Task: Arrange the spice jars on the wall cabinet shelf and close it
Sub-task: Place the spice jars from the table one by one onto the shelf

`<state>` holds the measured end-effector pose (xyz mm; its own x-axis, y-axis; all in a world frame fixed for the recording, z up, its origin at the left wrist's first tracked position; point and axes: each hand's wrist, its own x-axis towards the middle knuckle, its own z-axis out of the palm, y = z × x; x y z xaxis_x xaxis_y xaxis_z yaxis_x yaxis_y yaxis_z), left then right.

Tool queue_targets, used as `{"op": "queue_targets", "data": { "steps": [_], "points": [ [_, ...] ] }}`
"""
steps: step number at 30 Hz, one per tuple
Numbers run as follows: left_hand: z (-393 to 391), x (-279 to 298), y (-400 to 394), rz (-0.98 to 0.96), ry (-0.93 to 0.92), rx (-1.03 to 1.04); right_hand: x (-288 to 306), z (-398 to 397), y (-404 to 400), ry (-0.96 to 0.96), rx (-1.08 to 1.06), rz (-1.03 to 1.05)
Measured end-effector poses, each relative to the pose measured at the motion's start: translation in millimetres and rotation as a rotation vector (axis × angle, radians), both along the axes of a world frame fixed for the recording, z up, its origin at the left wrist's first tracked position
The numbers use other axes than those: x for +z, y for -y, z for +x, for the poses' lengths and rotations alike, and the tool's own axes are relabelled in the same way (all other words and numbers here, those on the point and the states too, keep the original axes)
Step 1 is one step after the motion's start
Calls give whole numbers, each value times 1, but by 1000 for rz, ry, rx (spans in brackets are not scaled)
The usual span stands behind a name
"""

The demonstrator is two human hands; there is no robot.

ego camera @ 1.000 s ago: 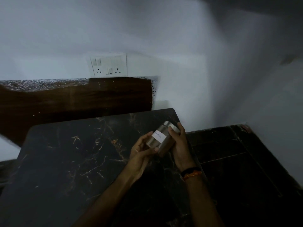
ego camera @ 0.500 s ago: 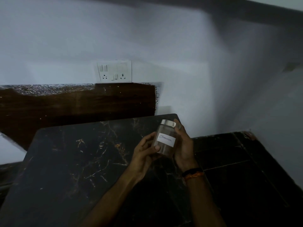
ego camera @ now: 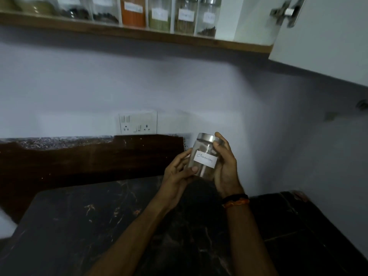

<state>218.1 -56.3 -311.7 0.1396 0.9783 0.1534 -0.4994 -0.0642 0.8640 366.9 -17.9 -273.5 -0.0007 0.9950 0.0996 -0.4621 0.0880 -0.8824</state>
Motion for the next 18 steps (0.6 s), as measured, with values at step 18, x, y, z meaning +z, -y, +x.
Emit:
{"op": "queue_targets", "data": {
  "steps": [18],
  "points": [
    [5,159,-84,351,-211,31,164,15,-61,125,-91,356]
  ]
}}
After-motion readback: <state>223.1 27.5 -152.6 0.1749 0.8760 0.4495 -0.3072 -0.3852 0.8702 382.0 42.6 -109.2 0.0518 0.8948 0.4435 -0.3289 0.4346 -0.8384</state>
